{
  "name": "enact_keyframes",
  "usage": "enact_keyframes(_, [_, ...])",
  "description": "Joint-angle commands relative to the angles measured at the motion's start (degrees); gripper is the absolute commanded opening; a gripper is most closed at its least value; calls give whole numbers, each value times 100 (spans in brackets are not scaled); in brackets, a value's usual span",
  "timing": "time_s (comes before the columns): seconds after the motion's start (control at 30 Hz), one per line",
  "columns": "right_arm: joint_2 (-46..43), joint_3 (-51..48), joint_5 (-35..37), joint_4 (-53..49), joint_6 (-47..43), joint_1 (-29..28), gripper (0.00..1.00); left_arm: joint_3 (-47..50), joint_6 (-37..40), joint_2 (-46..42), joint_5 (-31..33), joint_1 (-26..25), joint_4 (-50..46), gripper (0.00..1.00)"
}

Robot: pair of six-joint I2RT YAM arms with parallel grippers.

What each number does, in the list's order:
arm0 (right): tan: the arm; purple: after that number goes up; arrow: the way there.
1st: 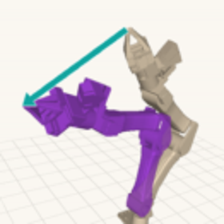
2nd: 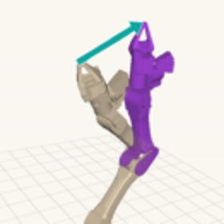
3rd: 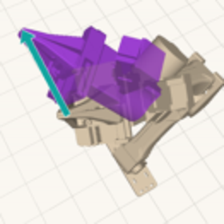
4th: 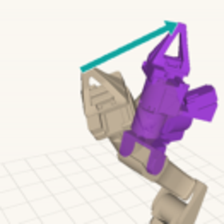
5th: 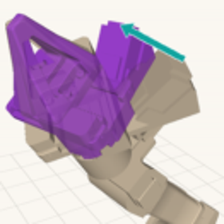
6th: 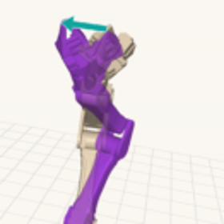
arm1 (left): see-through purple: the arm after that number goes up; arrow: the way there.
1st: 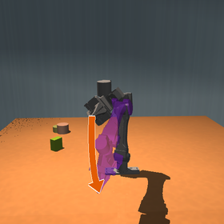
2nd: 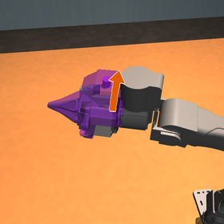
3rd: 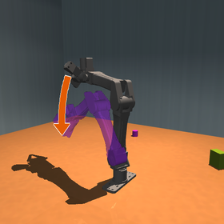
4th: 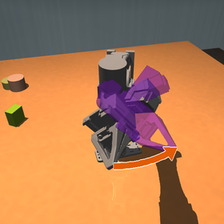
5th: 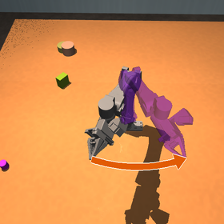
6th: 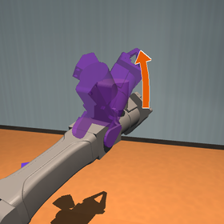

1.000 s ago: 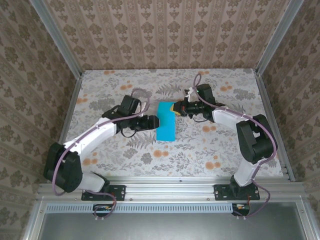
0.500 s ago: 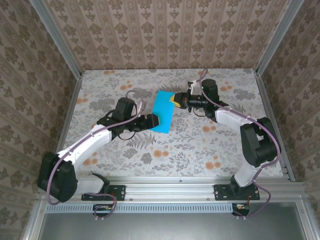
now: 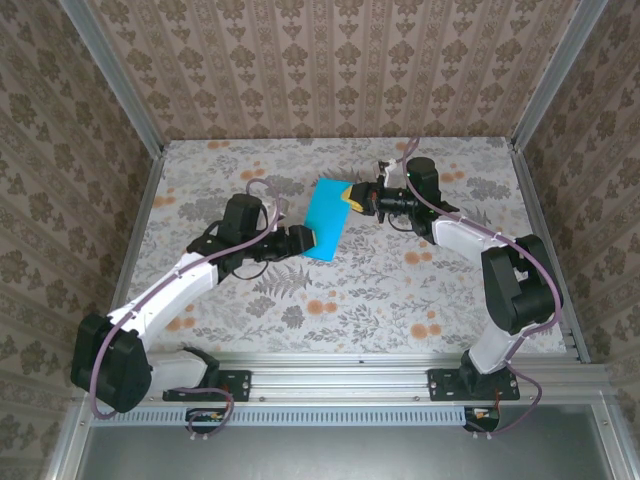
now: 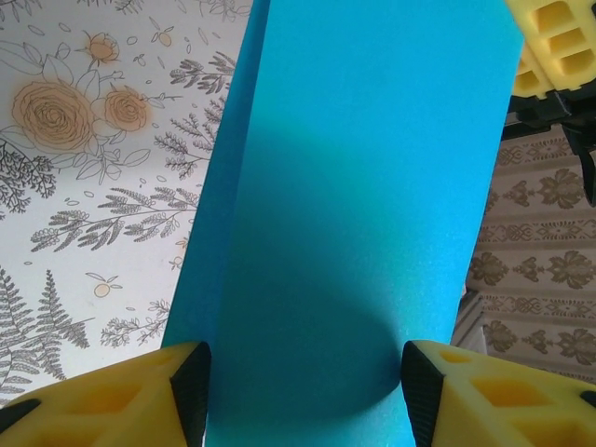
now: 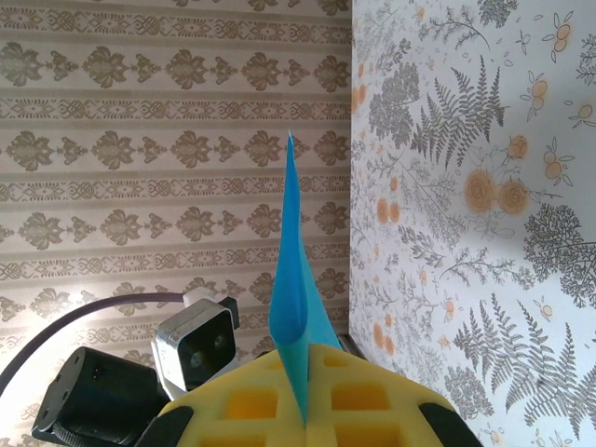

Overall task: Fold a paper plane with a square sheet of paper (pick it up from the middle)
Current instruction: Pick up the square sheet of paper from the center of the table.

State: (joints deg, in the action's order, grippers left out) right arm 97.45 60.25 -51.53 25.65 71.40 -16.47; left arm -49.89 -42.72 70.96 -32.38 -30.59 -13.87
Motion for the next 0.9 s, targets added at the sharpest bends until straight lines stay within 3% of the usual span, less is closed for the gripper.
enact_keyframes(0.0, [-202, -95, -160, 170, 24, 38, 1, -102, 53, -150, -143, 82, -151, 59])
enact_keyframes(0.23, [-202, -96, -278, 265, 56, 33, 1, -296, 154, -155, -381, 202, -169, 64])
enact_keyframes(0.47, [-257, -69, -312, 243, 51, 40, 1, -468, 191, -56, -770, 243, -131, 62])
enact_keyframes(0.6, [-264, -86, -287, 241, 39, 39, 1, -535, 232, -58, -779, 246, -265, 56])
enact_keyframes(0.87, [-216, -57, -288, 207, -9, 46, 1, -629, 392, -64, -558, 255, -814, 32])
